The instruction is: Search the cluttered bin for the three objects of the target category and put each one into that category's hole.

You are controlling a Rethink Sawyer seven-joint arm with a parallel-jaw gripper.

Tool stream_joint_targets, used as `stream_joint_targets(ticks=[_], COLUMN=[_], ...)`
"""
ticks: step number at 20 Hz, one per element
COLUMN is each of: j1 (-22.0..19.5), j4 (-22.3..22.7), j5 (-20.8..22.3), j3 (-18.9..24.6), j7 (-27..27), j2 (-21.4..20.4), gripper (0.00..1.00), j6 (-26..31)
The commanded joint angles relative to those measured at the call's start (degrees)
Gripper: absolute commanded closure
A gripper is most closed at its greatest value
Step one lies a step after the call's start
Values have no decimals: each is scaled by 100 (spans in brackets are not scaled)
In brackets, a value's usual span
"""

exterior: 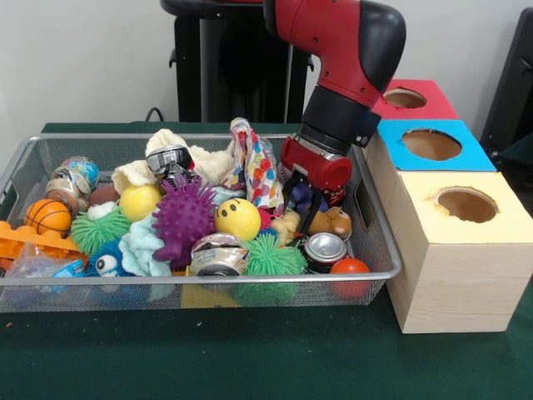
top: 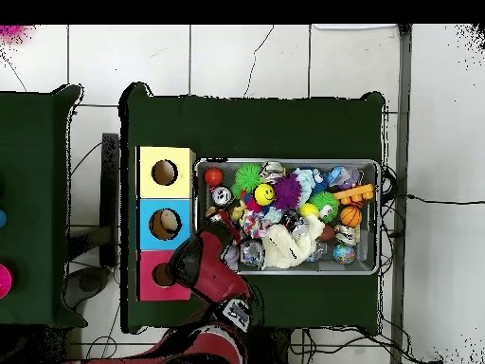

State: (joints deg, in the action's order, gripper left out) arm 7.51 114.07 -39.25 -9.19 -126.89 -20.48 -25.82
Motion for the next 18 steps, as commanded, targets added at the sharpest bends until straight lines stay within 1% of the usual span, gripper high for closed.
stream_joint_targets(ticks=[1, 3, 8, 16, 18], j1=[-159, -178, -310, -481, -531], j4=[-265, -274, -242, -188, -172], j5=[-4, 11, 124, 212, 285], j3=[1201, 1210, 1316, 1488, 1559], j7=[-770, -733, -809, -934, -1014], j2=[4, -2, -91, -153, -149], gripper=[0, 0, 0, 0, 0], j6=[1919, 2068, 2149, 1909, 1707])
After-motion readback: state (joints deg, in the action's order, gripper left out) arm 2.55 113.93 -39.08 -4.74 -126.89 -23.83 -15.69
